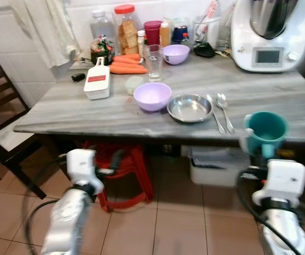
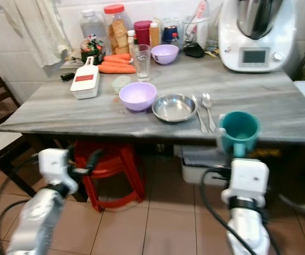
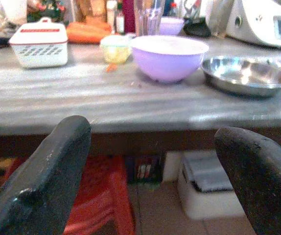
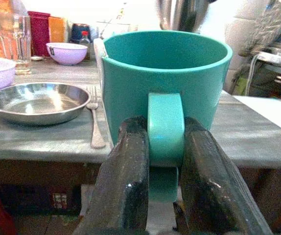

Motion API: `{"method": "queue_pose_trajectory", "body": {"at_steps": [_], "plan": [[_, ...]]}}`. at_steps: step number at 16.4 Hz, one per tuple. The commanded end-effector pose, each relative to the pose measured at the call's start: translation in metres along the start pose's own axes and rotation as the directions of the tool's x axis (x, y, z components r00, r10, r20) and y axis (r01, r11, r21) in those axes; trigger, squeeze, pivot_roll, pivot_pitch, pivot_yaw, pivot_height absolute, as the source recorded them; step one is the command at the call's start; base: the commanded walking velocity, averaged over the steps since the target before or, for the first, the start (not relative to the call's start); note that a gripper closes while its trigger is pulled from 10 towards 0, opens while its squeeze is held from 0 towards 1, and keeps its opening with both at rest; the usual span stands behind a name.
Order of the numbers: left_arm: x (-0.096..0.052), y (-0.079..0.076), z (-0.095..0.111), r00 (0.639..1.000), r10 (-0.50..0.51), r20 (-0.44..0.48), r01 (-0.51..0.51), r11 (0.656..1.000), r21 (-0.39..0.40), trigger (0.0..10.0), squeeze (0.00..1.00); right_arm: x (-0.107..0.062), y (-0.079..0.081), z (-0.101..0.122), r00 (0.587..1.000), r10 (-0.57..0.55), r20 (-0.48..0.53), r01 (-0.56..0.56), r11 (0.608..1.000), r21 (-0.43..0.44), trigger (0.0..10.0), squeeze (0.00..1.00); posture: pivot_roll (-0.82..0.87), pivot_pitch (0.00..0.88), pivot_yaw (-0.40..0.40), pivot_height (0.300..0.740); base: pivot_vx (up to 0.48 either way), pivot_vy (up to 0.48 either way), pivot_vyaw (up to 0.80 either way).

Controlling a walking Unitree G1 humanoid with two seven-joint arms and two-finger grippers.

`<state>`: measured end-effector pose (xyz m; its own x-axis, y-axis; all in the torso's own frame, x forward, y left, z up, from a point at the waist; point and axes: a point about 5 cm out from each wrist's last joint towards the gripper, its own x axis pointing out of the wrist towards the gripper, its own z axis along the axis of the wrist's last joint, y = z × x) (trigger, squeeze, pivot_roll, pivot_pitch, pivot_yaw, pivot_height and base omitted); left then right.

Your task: Setting the table

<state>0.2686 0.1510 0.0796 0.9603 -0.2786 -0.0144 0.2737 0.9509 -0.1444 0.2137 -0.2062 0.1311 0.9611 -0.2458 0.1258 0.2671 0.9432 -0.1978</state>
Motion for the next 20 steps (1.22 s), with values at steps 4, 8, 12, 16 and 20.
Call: {"method": "queue_pose_trajectory", "body": {"at_steps": [4,8,12,16,20], "plan": [[0.003,0.002,0.017,0.999,-0.021,0.043,0.02,0.999,0.027,10.0,0.0,0.005,0.003,0.011,0.999,0.0,0.047,0.0,1.0,0.006,10.0,0.0,-0.06,0.0,0.087,0.74,0.428,0.0,0.0],[0.001,-0.001,0.015,0.998,-0.044,0.033,0.043,0.998,0.034,10.0,0.0,0.007,0.0,0.012,0.998,-0.026,0.056,0.027,1.0,-0.005,10.0,0.0,-0.06,0.0,0.092,0.74,0.425,0.0,0.0],[0.001,-0.002,0.015,0.998,-0.064,0.019,0.063,0.997,0.038,10.0,0.0,0.009,-0.003,0.01,0.998,-0.052,0.046,0.052,0.999,0.003,10.0,0.0,-0.06,0.0,0.093,0.74,0.415,0.0,0.0],[0.0,-0.004,0.014,0.997,-0.075,0.014,0.075,0.997,0.025,10.0,0.0,0.011,-0.001,0.011,0.998,-0.043,0.053,0.043,0.999,0.002,10.0,0.0,-0.06,0.0,0.088,0.74,0.284,0.0,0.0],[-0.006,-0.002,0.014,0.995,-0.1,0.022,0.1,0.995,0.011,10.0,0.0,0.014,-0.001,0.012,0.998,-0.039,0.058,0.039,0.999,-0.002,10.0,0.0,-0.06,0.0,0.083,0.74,0.0,0.0,0.0]]}}
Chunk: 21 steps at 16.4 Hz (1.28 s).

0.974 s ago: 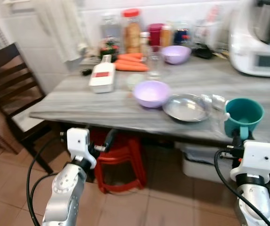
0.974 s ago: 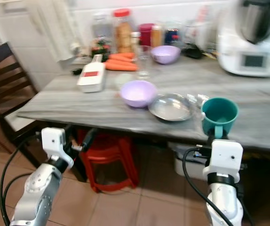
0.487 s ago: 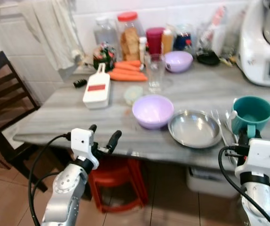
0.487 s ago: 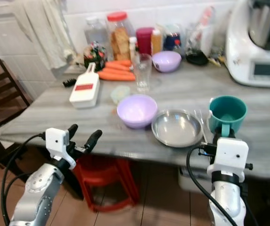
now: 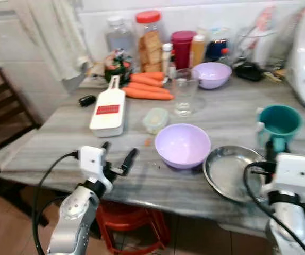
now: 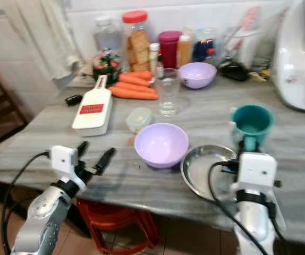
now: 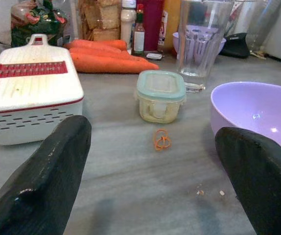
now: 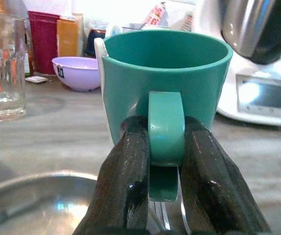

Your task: Setting the table

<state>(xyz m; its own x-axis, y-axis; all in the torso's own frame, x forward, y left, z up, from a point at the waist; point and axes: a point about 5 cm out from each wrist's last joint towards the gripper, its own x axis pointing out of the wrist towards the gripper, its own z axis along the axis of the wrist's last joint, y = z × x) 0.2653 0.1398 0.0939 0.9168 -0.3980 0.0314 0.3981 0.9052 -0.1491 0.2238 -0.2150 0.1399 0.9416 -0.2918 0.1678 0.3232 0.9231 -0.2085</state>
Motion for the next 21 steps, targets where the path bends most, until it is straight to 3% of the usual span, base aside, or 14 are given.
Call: {"method": "queue_pose_trajectory", "body": {"at_steps": [1,7,9,13,16,21], "plan": [[-0.009,0.01,0.001,1.0,0.009,-0.014,-0.008,1.0,0.011,10.0,0.0,0.001,0.006,0.007,0.999,0.016,0.027,-0.017,1.0,0.016,10.0,0.0,-0.06,0.0,0.079,0.74,0.0,0.0,0.0],[-0.027,0.007,-0.004,0.985,-0.153,-0.08,0.152,0.988,-0.019,10.0,0.0,0.012,-0.004,0.007,1.0,0.016,0.021,-0.016,1.0,0.015,10.0,0.0,-0.07,0.0,0.072,0.74,0.0,0.0,0.0],[-0.034,0.001,-0.006,0.956,-0.273,-0.112,0.267,0.962,-0.065,10.0,0.0,0.022,-0.009,0.006,1.0,0.028,0.01,-0.028,0.999,0.025,10.0,0.0,-0.07,0.0,0.072,0.74,0.0,0.0,0.0],[-0.036,-0.004,-0.004,0.941,-0.316,-0.123,0.309,0.948,-0.07,10.0,0.0,0.044,-0.018,-0.003,0.998,0.035,-0.051,-0.033,0.999,0.032,10.0,0.0,-0.07,0.003,0.074,0.74,0.0,0.0,0.0],[-0.037,-0.008,-0.004,0.929,-0.346,-0.129,0.336,0.937,-0.094,10.0,0.0,0.056,-0.013,-0.015,0.991,0.075,-0.113,-0.066,0.994,0.086,10.0,0.0,-0.07,0.012,0.08,0.74,0.0,0.0,0.0],[-0.039,-0.01,-0.005,0.916,-0.377,-0.139,0.365,0.925,-0.106,10.0,0.0,0.065,0.003,-0.026,0.973,0.163,-0.161,-0.15,0.985,0.091,10.0,0.0,-0.05,0.01,0.068,0.74,0.0,0.0,0.0]]}}
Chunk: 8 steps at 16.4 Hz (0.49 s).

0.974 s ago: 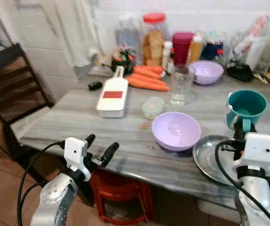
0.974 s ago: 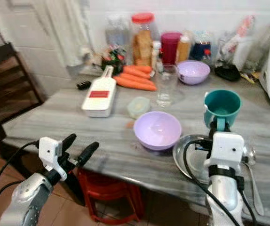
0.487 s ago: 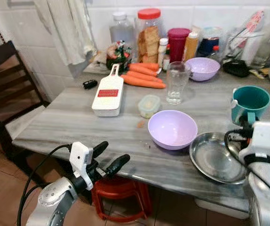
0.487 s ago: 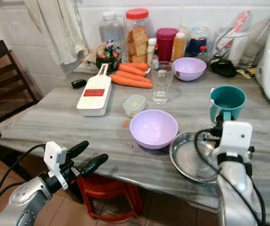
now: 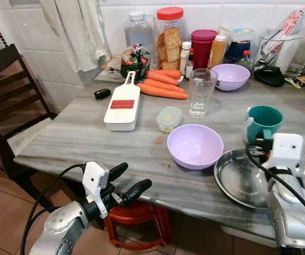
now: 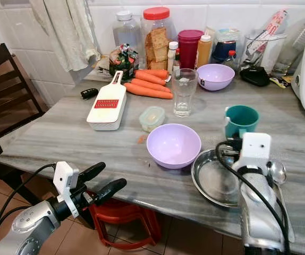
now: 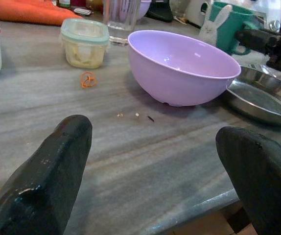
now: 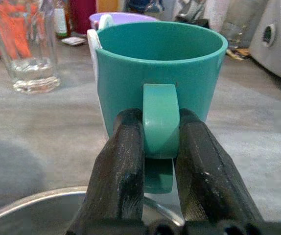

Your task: Setting the table

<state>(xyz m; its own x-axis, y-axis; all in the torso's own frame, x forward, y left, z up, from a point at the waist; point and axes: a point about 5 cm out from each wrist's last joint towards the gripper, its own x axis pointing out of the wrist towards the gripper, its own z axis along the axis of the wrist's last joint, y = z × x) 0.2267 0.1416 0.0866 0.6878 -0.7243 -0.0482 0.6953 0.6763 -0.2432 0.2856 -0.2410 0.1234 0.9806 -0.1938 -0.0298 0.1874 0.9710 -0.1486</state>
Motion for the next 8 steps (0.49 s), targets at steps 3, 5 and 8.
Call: {"method": "queue_pose_trajectory", "body": {"at_steps": [3,5,8], "plan": [[-0.006,0.004,-0.001,1.0,0.006,-0.014,-0.006,1.0,0.008,10.0,0.0,0.005,0.003,-0.003,0.999,0.048,-0.007,-0.048,0.999,0.007,10.0,0.0,-0.05,0.009,0.065,0.74,0.0,0.0,0.0],[-0.006,0.004,-0.003,1.0,0.008,-0.018,-0.008,1.0,0.006,10.0,0.0,0.005,0.001,-0.004,0.999,0.048,-0.011,-0.048,0.999,0.003,10.0,0.9,-0.05,0.007,0.065,0.74,0.0,0.0,0.0],[-0.008,0.008,-0.01,1.0,0.008,-0.029,-0.008,1.0,0.008,10.0,0.0,0.003,-0.005,-0.006,1.0,0.029,-0.009,-0.03,0.999,-0.025,10.0,1.0,-0.05,0.001,0.07,0.74,0.0,0.0,0.0]]}}
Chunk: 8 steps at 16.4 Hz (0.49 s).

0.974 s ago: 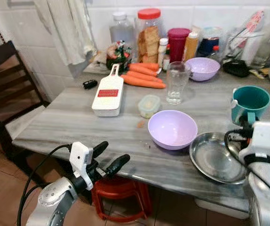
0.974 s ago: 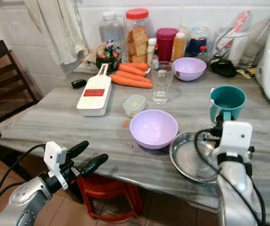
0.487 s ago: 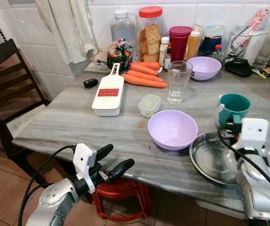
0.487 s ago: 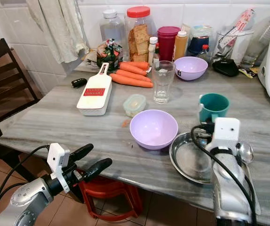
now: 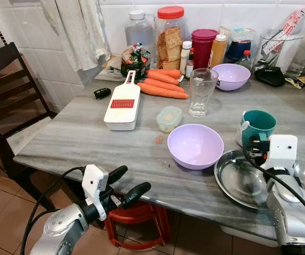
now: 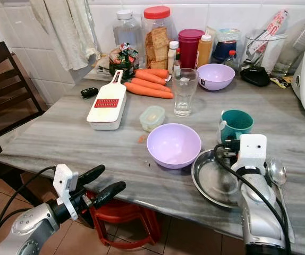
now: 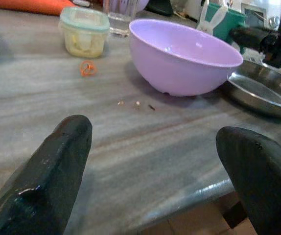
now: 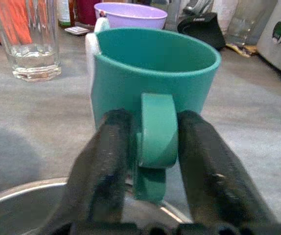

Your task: Setting the table

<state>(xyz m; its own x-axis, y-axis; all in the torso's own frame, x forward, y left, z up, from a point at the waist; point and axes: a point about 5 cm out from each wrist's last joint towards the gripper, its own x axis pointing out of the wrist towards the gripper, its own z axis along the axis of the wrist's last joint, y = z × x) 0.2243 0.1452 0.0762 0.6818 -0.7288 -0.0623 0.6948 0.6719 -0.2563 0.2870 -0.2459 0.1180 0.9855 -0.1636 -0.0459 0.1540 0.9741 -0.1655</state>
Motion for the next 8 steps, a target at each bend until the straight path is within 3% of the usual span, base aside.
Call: {"method": "queue_pose_trajectory", "body": {"at_steps": [1,8], "plan": [[-0.005,0.006,-0.001,1.0,0.01,-0.016,-0.01,1.0,0.021,10.0,0.0,-0.001,-0.003,0.0,1.0,-0.014,0.004,0.014,1.0,-0.017,10.0,1.0,-0.05,0.0,0.071,0.74,0.0,0.0,0.0],[-0.006,0.013,-0.004,1.0,0.003,-0.023,-0.002,0.999,0.032,10.0,0.0,-0.007,-0.015,-0.002,0.996,-0.089,0.012,0.09,0.993,-0.077,10.0,1.0,-0.06,0.0,0.078,0.74,0.0,0.0,0.0]]}}
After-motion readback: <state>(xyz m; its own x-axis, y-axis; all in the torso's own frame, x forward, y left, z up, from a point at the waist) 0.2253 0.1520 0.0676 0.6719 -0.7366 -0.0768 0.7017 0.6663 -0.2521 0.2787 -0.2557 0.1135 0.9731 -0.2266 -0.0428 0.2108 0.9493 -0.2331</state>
